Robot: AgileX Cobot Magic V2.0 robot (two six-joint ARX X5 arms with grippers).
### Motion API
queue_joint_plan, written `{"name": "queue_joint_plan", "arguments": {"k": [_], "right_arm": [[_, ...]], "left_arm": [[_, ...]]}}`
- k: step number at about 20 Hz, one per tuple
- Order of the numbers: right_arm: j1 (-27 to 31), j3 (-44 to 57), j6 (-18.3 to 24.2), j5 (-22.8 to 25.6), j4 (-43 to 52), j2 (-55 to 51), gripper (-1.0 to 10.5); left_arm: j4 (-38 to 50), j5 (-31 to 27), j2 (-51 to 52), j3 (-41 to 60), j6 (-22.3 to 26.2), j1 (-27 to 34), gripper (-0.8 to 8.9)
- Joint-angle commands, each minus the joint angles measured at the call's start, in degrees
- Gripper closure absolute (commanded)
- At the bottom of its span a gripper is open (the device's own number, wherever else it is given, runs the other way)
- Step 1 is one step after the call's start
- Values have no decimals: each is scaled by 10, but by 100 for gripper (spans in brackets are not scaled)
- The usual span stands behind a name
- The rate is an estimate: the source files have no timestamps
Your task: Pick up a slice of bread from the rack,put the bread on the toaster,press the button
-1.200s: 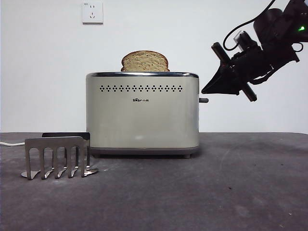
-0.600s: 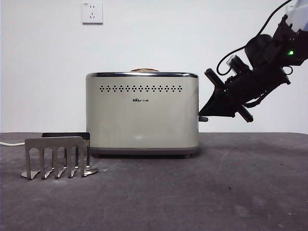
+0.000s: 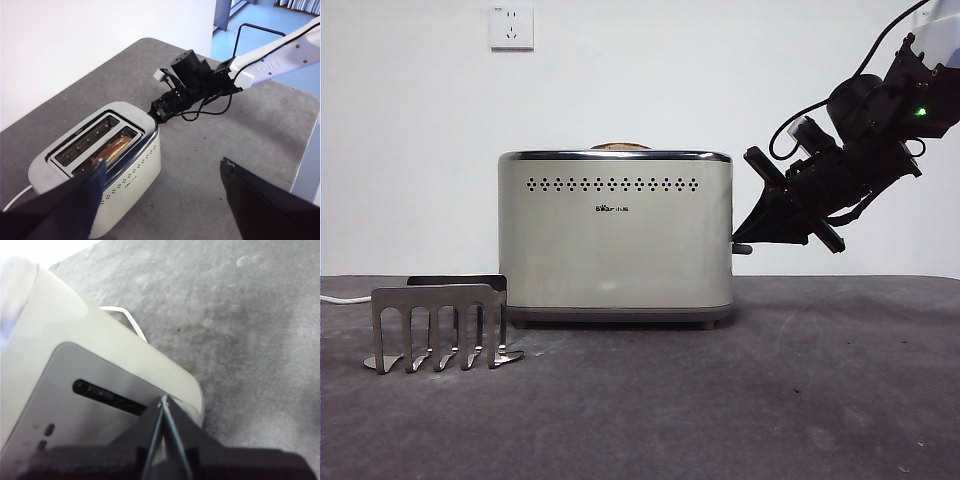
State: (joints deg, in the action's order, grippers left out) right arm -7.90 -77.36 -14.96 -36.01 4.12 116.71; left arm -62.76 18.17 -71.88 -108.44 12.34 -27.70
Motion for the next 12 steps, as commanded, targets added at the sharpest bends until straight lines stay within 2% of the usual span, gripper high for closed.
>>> {"name": "queue_joint_plan", "arguments": {"k": [1,8,12], "right_arm": [[-2,18,9,19,-38,30,959],[-2,18,9,18,-37,30,959],[2,9,-2,-1,-28,12,958]], "left_arm": [[0,1,0,-1,-4,-1,431],[-4,1,0,-1,-4,-1,431],[-6,1,0,-1,-4,-1,432]]}}
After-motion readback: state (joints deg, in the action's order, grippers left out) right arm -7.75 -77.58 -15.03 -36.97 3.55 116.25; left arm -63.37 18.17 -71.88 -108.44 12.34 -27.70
